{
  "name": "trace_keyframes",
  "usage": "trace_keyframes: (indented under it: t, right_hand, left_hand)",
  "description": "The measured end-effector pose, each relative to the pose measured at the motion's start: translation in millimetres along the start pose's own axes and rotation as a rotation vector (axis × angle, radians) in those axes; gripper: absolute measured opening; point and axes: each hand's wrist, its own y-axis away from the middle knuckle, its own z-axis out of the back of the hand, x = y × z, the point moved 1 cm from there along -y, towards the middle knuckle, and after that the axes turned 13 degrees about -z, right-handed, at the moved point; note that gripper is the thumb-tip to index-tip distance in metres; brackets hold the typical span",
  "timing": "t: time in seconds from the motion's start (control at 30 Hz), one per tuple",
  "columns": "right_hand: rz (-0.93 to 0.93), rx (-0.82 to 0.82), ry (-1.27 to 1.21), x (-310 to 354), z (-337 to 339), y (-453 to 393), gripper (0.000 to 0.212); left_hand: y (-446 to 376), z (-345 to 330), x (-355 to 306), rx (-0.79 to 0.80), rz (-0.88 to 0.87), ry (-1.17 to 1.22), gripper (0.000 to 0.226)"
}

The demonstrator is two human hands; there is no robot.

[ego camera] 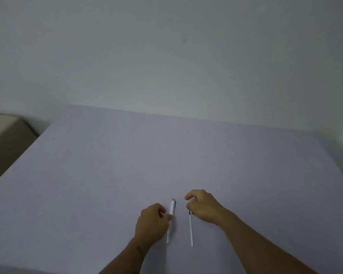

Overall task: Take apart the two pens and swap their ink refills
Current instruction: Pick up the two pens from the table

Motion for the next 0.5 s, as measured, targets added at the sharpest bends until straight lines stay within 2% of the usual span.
trace_keyframes:
  t: [0.13,0.27,0.37,0.5]
  right_hand:
    - [-0.018,0.057,0.057,-10,-2,-10,0.036]
    - [-0.005,0.093,0.069,-12,-6,-14,0.038]
    - [-0.007,0.12,0.077,-16,-6,-19,0.04]
    - [-0.07,0.118,-0.078,-10,-8,-19,0.034]
  left_hand:
    - [6,-20,-3,0.055,0.051,-0.186,0.03]
    - [6,-28,-3,0.023,0.036,-0.256,0.021]
    - [5,-30,-6,-0.02,0.106,-0.202,0.006]
    - [5,-25,-10,-0.104,0.116,0.007,0.013]
